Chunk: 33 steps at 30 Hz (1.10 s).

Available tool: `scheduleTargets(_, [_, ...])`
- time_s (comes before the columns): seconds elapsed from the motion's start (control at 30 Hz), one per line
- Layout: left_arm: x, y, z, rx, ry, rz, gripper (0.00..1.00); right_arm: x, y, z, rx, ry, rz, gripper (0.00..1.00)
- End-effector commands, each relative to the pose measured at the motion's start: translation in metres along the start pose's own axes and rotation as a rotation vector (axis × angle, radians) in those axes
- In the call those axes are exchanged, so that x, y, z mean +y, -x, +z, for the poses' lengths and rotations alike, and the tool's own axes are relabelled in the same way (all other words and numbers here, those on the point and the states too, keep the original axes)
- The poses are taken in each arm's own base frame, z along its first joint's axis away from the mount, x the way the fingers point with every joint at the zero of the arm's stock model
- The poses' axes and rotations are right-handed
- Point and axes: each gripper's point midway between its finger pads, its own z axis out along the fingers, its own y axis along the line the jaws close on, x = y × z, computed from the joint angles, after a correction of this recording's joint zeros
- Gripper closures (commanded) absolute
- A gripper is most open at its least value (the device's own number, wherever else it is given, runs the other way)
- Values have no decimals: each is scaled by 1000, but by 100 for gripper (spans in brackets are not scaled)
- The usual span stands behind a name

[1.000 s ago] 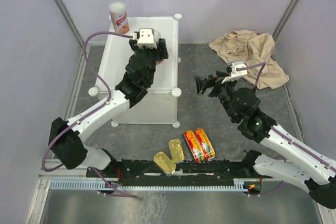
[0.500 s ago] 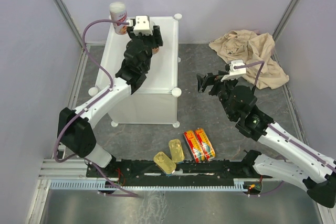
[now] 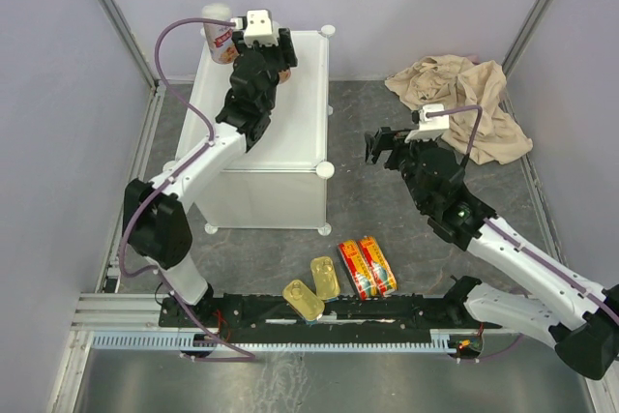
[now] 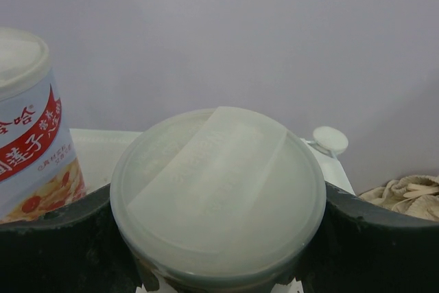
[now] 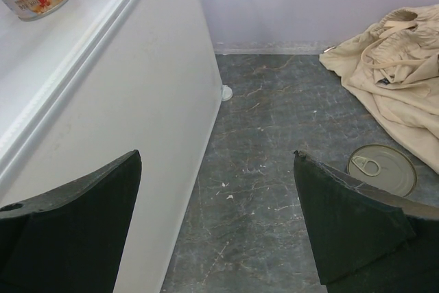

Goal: Place and organize the canned foods onto the counter
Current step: Adjust the canned food at the counter.

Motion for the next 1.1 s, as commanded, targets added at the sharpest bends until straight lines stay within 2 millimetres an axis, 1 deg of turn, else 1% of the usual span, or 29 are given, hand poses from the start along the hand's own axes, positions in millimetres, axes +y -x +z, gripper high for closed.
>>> scheduleTargets(0.0, [-2, 24, 18, -62, -1, -90, 34, 0, 27, 3, -64, 2, 56, 1])
scheduleTargets(0.27, [15, 11, 45, -44, 31, -112, 34, -20, 24, 12, -49, -45, 77, 1])
scheduleTargets(0.4, [20, 3, 56, -30, 35, -95, 33, -27, 24, 16, -45, -55, 88, 1])
scheduleTargets(0.87, [19, -10, 74, -24, 31, 53, 33, -36, 13, 33, -26, -75, 114, 1])
scheduleTargets(1.07, [22, -16, 79, -17, 41, 105, 32, -47, 6, 37, -8, -115, 123, 1])
